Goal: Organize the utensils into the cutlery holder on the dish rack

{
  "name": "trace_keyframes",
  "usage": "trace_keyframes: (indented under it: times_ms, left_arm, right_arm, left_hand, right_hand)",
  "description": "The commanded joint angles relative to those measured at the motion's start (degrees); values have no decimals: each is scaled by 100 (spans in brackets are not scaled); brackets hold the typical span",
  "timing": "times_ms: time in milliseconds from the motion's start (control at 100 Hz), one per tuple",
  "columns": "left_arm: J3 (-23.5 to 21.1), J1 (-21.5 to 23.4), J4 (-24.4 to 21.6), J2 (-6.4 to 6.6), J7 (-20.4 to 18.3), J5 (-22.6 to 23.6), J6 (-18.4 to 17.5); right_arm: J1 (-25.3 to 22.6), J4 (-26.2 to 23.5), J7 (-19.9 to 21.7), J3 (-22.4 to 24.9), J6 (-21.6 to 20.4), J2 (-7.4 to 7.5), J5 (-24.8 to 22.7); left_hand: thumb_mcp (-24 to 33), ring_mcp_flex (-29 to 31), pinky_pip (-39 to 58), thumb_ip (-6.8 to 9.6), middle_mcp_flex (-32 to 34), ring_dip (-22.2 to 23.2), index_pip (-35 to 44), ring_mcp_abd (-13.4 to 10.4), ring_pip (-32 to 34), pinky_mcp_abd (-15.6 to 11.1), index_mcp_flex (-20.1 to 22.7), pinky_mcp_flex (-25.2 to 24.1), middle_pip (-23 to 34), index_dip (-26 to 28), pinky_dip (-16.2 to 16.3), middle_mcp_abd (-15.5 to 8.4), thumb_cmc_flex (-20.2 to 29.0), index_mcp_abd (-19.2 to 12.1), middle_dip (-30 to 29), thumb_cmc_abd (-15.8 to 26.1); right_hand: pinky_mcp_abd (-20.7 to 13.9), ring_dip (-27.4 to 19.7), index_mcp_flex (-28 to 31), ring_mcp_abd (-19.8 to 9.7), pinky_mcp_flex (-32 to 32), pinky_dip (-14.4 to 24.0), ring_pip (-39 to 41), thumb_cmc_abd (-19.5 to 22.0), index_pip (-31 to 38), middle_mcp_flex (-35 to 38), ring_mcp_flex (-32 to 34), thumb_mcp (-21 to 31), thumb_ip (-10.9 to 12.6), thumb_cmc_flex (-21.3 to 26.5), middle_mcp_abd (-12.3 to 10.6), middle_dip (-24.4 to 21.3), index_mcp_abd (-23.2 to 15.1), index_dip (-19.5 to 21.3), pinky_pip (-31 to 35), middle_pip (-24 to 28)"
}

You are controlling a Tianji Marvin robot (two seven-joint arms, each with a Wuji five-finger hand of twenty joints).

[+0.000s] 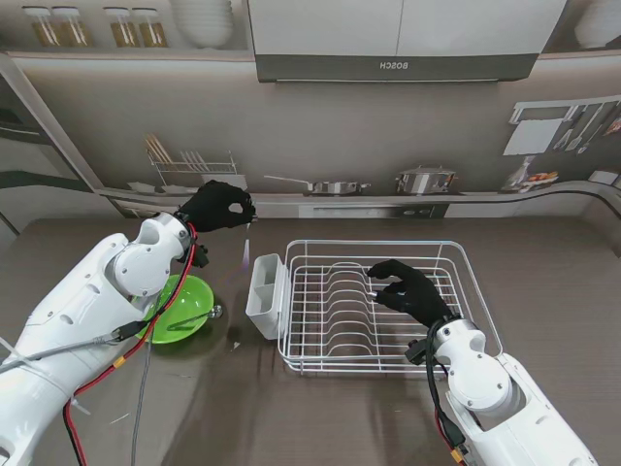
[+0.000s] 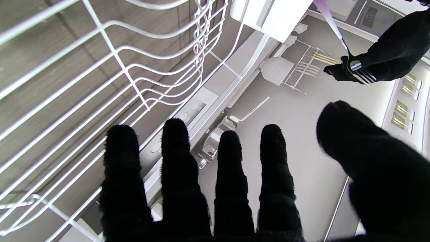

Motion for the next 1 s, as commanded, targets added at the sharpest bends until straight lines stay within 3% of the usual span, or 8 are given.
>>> trace_keyframes:
  times_ms: [0, 590, 990]
  left_arm:
    - [48, -88, 54, -128, -41, -37, 31]
    - [820, -496, 1028, -405, 359, -460, -96]
    - [1118, -551, 1307, -399, 328, -340, -98]
  right_arm:
    - [-21, -10, 62, -5, -19, -25, 0]
    - [-26, -15, 61, 33, -22, -27, 23]
    - [-23, -11, 56, 44, -30, -28, 22]
  left_hand:
    - [209, 34, 90, -146, 87, 0, 221, 5, -79, -131, 276, -163, -39, 113, -65, 23, 226, -187, -2, 216]
    - [177, 16, 36, -113, 108, 24, 129, 23, -42, -147, 302, -199, -50, -11, -24, 47, 272, -171, 54, 130]
    - [122, -53, -4, -49, 57, 38, -85, 41, -19, -157, 336, -243, -124, -512, 6, 98, 308, -184, -50, -33]
  right_hand:
    - [-248, -17, -100, -106, -67, 76, 47, 51, -33, -47, -56, -13, 119, -190, 3, -55, -21, -136, -2, -51]
    - [-249, -14, -98, -95, -72, 74, 56, 49, -29, -36, -38, -13, 120, -181, 14, -55, -8, -135, -4, -48]
    - [-244, -13, -101, -97, -71, 74, 57, 50, -28, -27, -32, -13, 119, -184, 5, -55, -9, -134, -4, -49]
